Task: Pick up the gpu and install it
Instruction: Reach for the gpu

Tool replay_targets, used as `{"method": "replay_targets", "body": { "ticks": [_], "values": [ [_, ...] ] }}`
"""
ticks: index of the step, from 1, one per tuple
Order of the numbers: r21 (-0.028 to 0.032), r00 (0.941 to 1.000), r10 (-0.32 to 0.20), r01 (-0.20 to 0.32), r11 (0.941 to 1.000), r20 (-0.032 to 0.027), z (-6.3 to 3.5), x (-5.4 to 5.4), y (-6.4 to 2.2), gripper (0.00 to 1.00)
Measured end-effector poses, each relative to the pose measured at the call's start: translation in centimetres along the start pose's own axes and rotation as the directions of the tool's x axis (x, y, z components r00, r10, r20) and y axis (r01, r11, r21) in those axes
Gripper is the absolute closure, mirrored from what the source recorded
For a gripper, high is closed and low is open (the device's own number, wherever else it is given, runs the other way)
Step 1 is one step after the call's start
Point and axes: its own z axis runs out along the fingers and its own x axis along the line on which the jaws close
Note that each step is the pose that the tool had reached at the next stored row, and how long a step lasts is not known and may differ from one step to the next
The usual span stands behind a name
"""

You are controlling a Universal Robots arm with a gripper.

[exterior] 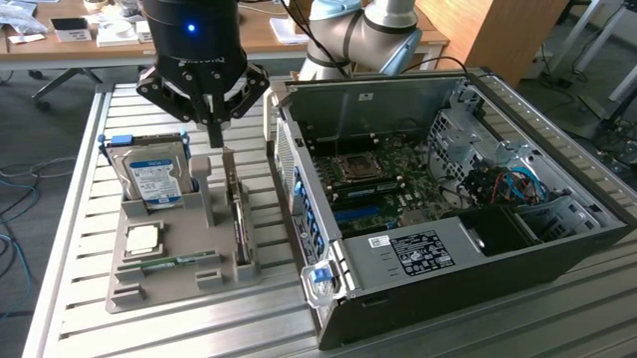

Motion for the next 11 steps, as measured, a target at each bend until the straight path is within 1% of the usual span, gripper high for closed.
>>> {"method": "replay_targets", "body": {
  "ticks": [5, 6, 11],
  "values": [
    [-0.0001, 1.0000, 0.000, 0.000, 1.0000, 0.0000, 0.00, 0.1, -0.55, 0.89],
    [0.0001, 1.0000, 0.000, 0.000, 1.0000, 0.0002, -0.02, 0.2, -2.10, 0.89],
    [0.0000, 1.0000, 0.000, 0.000, 1.0000, 0.0000, -0.02, 0.2, -2.09, 0.89]
  ]
}}
